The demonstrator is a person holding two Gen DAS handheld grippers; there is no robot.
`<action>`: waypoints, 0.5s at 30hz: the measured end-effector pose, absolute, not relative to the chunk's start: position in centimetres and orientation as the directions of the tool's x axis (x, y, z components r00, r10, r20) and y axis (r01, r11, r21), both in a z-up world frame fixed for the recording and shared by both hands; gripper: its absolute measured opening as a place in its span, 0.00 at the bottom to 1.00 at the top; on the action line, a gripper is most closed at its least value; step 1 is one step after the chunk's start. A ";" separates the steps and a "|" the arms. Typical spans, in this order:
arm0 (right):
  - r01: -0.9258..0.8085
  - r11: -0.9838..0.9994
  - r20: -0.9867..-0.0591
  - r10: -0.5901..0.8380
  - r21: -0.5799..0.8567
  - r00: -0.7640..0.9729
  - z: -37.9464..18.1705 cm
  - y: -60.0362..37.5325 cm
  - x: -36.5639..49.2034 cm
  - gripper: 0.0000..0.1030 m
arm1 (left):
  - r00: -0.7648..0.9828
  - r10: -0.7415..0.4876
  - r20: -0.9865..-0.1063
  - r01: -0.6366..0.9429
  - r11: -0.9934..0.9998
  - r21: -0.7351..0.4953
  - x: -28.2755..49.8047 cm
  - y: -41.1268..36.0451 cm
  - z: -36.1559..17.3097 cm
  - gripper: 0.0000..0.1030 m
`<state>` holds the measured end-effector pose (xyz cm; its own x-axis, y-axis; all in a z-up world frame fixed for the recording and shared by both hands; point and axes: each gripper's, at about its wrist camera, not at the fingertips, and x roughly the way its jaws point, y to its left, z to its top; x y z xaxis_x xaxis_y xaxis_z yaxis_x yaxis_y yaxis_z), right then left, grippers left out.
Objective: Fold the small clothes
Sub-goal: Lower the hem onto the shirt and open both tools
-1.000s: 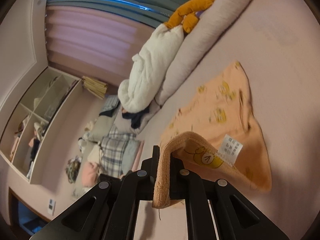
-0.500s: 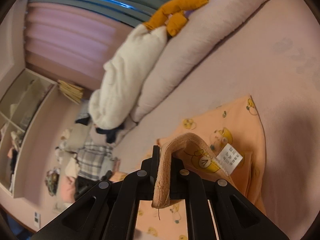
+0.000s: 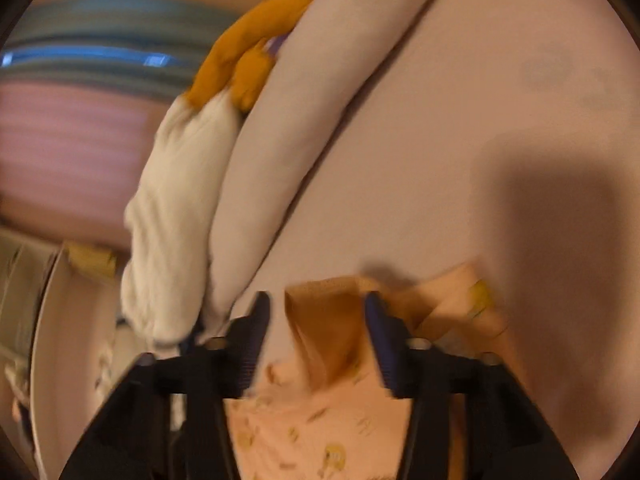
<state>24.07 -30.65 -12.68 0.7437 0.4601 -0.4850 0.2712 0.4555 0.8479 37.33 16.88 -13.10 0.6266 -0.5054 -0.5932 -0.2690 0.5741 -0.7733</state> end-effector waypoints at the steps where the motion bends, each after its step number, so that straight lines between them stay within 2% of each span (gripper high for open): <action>1: 0.276 0.455 -0.486 0.448 0.847 0.750 -12.7 -31.2 23.7 0.52 | 0.624 -0.502 -0.599 -0.253 0.595 -0.763 37.3 17.0 -12.8 0.07; 3: 0.262 0.483 -0.489 0.437 0.836 0.755 -12.3 -31.8 22.7 0.52 | 0.604 -0.499 -0.621 -0.221 0.645 -0.732 37.2 17.4 -12.0 0.11; 9: 0.113 0.703 -0.540 0.422 0.702 0.728 -9.0 -30.6 18.8 0.52 | 0.571 -0.497 -0.653 -0.090 0.753 -0.652 34.6 16.4 -9.9 0.11; 15: -0.066 0.866 -0.608 0.400 0.496 0.686 -7.5 -26.4 14.9 0.50 | 0.491 -0.555 -0.671 0.076 0.795 -0.602 29.9 12.7 -9.4 0.12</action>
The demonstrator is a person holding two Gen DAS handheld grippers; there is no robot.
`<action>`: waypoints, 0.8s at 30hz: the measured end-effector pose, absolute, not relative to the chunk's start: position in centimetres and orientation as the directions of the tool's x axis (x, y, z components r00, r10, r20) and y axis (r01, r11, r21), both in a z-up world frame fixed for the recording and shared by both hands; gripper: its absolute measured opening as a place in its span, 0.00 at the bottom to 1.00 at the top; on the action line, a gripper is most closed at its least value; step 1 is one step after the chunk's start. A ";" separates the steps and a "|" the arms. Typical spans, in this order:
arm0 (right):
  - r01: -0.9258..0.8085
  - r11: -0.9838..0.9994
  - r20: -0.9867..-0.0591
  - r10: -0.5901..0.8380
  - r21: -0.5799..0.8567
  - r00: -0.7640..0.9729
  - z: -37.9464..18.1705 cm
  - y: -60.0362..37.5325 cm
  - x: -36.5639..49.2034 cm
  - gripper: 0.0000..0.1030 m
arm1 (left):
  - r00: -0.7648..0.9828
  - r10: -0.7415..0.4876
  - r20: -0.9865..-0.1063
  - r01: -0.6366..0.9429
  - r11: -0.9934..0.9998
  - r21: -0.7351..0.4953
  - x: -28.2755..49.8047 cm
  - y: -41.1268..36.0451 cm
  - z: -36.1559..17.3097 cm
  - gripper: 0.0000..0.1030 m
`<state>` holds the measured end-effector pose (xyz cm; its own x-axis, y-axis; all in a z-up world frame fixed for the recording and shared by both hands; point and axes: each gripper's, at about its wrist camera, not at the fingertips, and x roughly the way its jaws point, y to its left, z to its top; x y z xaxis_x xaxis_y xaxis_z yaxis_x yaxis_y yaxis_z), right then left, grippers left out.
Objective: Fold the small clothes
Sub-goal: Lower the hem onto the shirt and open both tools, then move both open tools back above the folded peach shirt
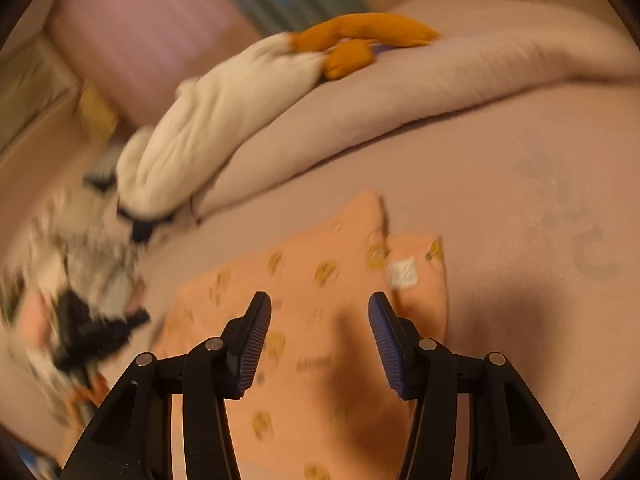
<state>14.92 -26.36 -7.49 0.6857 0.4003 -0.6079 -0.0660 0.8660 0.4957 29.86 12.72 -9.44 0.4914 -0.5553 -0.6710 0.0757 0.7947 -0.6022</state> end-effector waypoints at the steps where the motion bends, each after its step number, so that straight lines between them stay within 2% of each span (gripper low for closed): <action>1: -0.073 0.885 -0.626 0.382 0.460 0.680 -7.5 -25.7 14.7 0.47 | 0.483 -0.564 -0.670 0.091 0.793 -0.602 29.0 12.3 -9.5 0.12; 4: -0.046 0.920 -0.660 0.313 0.389 0.683 -7.4 -25.3 13.9 0.46 | 0.462 -0.589 -0.664 0.135 0.786 -0.603 26.3 11.4 -9.7 0.12; 8: 0.015 0.878 -0.638 0.336 0.479 0.693 -7.8 -28.0 12.5 0.46 | 0.421 -0.592 -0.688 0.189 0.798 -0.572 24.8 10.1 -10.5 0.12; 11: 0.016 0.822 -0.622 0.417 0.569 0.663 -8.8 -29.7 11.7 0.46 | 0.389 -0.576 -0.719 0.187 0.814 -0.550 24.4 9.5 -11.6 0.12; 20: -0.021 0.819 -0.657 0.476 0.574 0.585 -10.4 -28.3 12.0 0.46 | 0.356 -0.561 -0.747 0.144 0.823 -0.550 23.8 10.0 -13.3 0.12; 24: -0.078 0.831 -0.657 0.488 0.550 0.574 -10.5 -27.6 11.7 0.05 | 0.349 -0.559 -0.752 0.135 0.824 -0.550 24.2 9.9 -13.2 0.12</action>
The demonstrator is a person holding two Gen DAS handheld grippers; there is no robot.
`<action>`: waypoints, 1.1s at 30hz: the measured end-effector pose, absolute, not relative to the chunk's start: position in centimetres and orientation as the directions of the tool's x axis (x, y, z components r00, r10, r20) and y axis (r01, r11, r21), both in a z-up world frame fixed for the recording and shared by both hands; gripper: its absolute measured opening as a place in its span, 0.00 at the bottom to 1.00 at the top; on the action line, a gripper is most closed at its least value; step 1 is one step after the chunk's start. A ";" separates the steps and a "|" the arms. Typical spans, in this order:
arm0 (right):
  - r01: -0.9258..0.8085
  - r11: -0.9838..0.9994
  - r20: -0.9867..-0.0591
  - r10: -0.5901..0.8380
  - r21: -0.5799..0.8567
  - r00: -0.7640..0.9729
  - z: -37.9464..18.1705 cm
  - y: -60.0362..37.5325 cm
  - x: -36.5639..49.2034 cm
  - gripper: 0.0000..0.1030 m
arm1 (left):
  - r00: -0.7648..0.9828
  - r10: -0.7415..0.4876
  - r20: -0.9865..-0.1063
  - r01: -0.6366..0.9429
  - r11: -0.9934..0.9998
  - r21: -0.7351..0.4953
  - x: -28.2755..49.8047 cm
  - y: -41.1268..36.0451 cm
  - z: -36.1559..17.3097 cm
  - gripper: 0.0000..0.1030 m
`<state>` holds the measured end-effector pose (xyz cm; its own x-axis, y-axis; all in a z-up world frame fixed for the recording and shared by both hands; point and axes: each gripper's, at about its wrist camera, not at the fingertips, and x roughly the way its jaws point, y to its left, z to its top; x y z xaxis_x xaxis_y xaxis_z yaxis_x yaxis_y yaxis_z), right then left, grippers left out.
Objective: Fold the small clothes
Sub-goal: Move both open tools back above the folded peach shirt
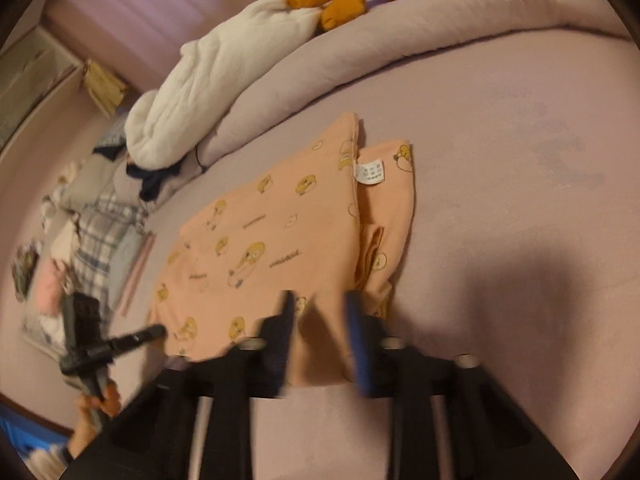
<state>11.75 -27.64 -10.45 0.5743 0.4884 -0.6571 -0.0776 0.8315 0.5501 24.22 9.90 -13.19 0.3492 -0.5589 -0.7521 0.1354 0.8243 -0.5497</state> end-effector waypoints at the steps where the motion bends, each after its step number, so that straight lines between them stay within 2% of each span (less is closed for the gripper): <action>1: -0.088 0.839 -0.661 0.483 0.537 0.574 -10.4 -27.5 11.6 0.05 | 0.347 -0.557 -0.754 0.128 0.825 -0.551 24.4 10.0 -13.2 0.12; 7: -0.179 0.833 -0.631 0.521 0.524 0.574 -9.1 -27.6 9.1 0.04 | 0.334 -0.548 -0.767 0.114 0.831 -0.544 24.8 10.6 -13.4 0.12; 10: -0.158 0.894 -0.723 0.433 0.419 0.539 -10.1 -27.4 8.7 0.04 | 0.318 -0.545 -0.776 0.097 0.833 -0.545 24.9 10.9 -13.7 0.12; 11: -0.123 0.898 -0.740 0.420 0.423 0.525 -10.8 -27.7 9.0 0.04 | 0.314 -0.546 -0.776 0.095 0.832 -0.547 24.8 10.9 -13.7 0.12; 16: -0.025 0.899 -0.749 0.380 0.437 0.542 -11.1 -28.4 9.9 0.04 | 0.288 -0.519 -0.805 0.143 0.854 -0.500 23.8 10.9 -12.8 0.13; 19: -0.012 0.936 -0.736 0.284 0.351 0.614 -9.3 -27.9 9.0 0.04 | 0.299 -0.520 -0.800 0.188 0.854 -0.485 23.1 10.6 -11.9 0.15; 23: -0.152 0.928 -0.682 0.355 0.341 0.640 -7.4 -24.4 8.6 0.04 | 0.332 -0.549 -0.767 0.252 0.836 -0.488 23.3 8.6 -10.7 0.22; 29: -0.232 0.939 -0.731 0.344 0.255 0.589 -8.1 -19.6 11.6 0.04 | 0.269 -0.534 -0.802 0.283 0.840 -0.464 23.9 5.5 -13.0 0.22; 31: -0.228 0.942 -0.746 0.335 0.247 0.576 -8.7 -18.6 13.4 0.04 | 0.239 -0.486 -0.841 0.288 0.862 -0.416 23.3 5.3 -14.4 0.20; 33: -0.209 0.952 -0.767 0.306 0.225 0.564 -9.3 -18.5 14.7 0.04 | 0.233 -0.494 -0.838 0.310 0.854 -0.417 22.1 5.9 -14.9 0.20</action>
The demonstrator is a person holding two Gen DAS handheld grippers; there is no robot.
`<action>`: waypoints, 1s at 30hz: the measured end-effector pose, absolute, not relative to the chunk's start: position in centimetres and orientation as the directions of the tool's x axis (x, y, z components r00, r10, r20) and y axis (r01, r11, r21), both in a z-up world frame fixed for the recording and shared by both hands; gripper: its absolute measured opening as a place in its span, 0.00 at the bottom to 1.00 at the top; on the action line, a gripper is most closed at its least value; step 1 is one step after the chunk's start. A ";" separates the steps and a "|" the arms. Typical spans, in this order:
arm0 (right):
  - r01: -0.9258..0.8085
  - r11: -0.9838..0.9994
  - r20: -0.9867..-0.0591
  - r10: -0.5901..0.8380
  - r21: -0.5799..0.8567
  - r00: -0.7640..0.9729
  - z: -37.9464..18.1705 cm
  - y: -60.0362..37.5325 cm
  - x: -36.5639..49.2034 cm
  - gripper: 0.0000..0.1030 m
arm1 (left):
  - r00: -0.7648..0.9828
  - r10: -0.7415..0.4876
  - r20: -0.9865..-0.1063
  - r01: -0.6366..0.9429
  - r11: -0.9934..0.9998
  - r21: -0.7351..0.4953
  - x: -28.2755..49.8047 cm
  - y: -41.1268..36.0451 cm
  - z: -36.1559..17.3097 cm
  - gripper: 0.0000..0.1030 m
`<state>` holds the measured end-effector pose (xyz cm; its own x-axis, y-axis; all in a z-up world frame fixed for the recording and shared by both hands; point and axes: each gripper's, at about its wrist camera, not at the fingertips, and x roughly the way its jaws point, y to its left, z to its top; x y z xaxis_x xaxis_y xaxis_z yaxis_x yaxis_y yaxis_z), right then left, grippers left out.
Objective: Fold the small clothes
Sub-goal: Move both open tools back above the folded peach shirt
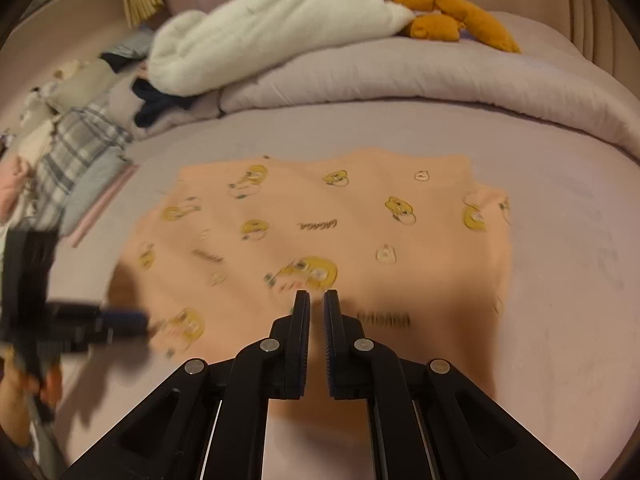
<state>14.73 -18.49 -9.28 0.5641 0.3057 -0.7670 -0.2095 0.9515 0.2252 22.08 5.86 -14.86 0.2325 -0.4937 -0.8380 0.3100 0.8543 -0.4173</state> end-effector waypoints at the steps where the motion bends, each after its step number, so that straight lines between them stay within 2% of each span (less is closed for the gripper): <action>1: -0.188 0.960 -0.785 0.278 0.207 0.554 -9.7 -18.6 15.3 0.04 | 0.217 -0.491 -0.844 0.311 0.854 -0.417 21.8 6.1 -15.0 0.18; 4: -0.069 0.980 -0.816 0.195 0.188 0.544 -11.0 -19.7 18.2 0.04 | 0.201 -0.494 -0.846 0.329 0.847 -0.416 21.1 6.6 -15.2 0.17; 9: 0.093 0.957 -0.797 0.173 0.275 0.579 -11.7 -23.5 20.8 0.04 | 0.186 -0.540 -0.821 0.299 0.827 -0.476 21.3 7.4 -15.4 0.18; 14: 0.214 0.935 -0.785 0.096 0.281 0.612 -10.6 -25.8 20.7 0.04 | 0.210 -0.569 -0.795 0.317 0.809 -0.496 20.3 7.9 -13.7 0.18; 16: 0.176 0.952 -0.761 0.084 0.253 0.643 -9.5 -25.5 19.3 0.05 | 0.231 -0.590 -0.773 0.333 0.795 -0.507 19.9 8.2 -12.8 0.18; 22: -0.020 0.966 -0.715 0.205 0.258 0.668 -8.1 -23.7 14.0 0.06 | 0.358 -0.597 -0.718 0.279 0.802 -0.528 22.9 8.5 -10.8 0.20; 25: -0.060 0.967 -0.727 0.226 0.247 0.648 -8.9 -23.3 11.7 0.06 | 0.411 -0.576 -0.707 0.217 0.815 -0.537 25.6 8.5 -11.0 0.20; 28: -0.073 0.981 -0.758 0.187 0.181 0.624 -9.9 -23.1 10.5 0.06 | 0.447 -0.564 -0.694 0.168 0.815 -0.554 26.7 9.4 -11.3 0.20; 30: -0.087 0.986 -0.777 0.166 0.143 0.607 -10.6 -22.9 10.1 0.06 | 0.427 -0.531 -0.732 0.107 0.833 -0.543 27.7 10.0 -12.9 0.20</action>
<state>10.15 -22.94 -10.58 0.6072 0.1660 -0.7770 -0.0866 0.9859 0.1430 27.70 9.96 -12.90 0.4270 -0.5314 -0.7316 0.1073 0.8331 -0.5426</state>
